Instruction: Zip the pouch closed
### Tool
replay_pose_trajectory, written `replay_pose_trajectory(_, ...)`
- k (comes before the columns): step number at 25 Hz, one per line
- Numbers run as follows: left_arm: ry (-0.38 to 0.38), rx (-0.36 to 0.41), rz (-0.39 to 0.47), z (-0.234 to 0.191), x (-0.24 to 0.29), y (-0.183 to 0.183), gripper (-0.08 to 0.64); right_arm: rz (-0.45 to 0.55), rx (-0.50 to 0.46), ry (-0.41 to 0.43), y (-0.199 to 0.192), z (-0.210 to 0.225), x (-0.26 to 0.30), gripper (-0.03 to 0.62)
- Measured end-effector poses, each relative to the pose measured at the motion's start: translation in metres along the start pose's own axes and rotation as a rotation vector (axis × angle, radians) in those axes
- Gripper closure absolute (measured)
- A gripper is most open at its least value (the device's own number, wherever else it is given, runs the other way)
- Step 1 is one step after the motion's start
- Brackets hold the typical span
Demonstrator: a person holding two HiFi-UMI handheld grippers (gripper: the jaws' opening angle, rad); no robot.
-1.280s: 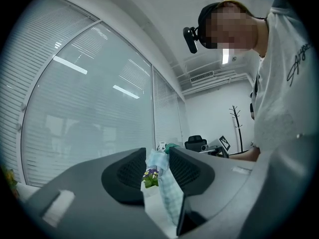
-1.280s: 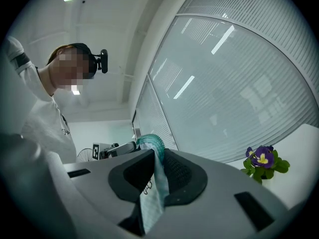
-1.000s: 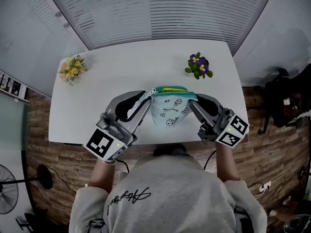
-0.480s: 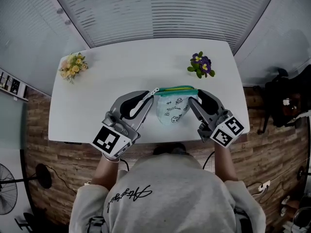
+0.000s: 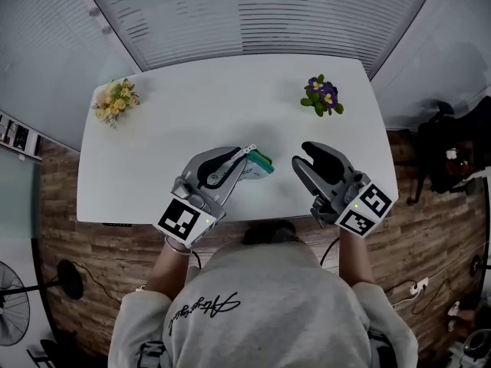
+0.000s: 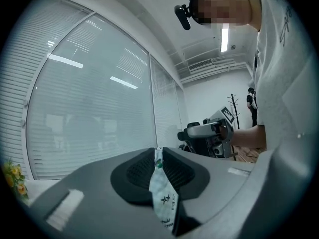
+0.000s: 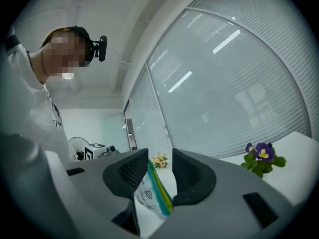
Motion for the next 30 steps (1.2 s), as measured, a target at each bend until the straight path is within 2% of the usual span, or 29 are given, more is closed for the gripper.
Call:
replay_pose_trajectory(3, -0.025, 0.021, -0.017, 0.007, -0.002, -0.011, 0.511, -0.011, 0.064, 0.075, -0.008, -0.021, 0.018, 0.445)
replay_pose_trajectory(6, -0.045, 0.031, -0.025, 0.014, -0.004, -0.021, 0.511, -0.063, 0.109, 0.101, -0.023, -0.037, 0.032, 0.445)
replay_pose_trajectory(13, -0.104, 0.029, -0.025, 0.025, -0.008, -0.032, 0.511, -0.111, 0.15, 0.092, -0.036, -0.051, 0.04, 0.444)
replay_pose_trajectory(19, -0.127, 0.108, -0.058, 0.033, -0.008, -0.037, 0.511, -0.125, 0.151, 0.098, -0.036, -0.058, 0.043, 0.468)
replay_pose_trajectory(23, -0.137, 0.114, -0.065, 0.033, -0.008, -0.039, 0.511, -0.12, 0.155, 0.077, -0.034, -0.057, 0.042, 0.485)
replay_pose_trajectory(30, -0.142, 0.17, -0.087, 0.038, -0.004, -0.041, 0.509, -0.105, 0.184, 0.026, -0.037, -0.051, 0.04, 0.5)
Point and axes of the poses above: the fingertips, and each gripper's own axes: x forward along the fingers, z to its right, y out of its top, the point moved 1 cm from there along -x, backward along the fingers, and after that the axes turned 12 degrees about -x, right-handed, at the moved point
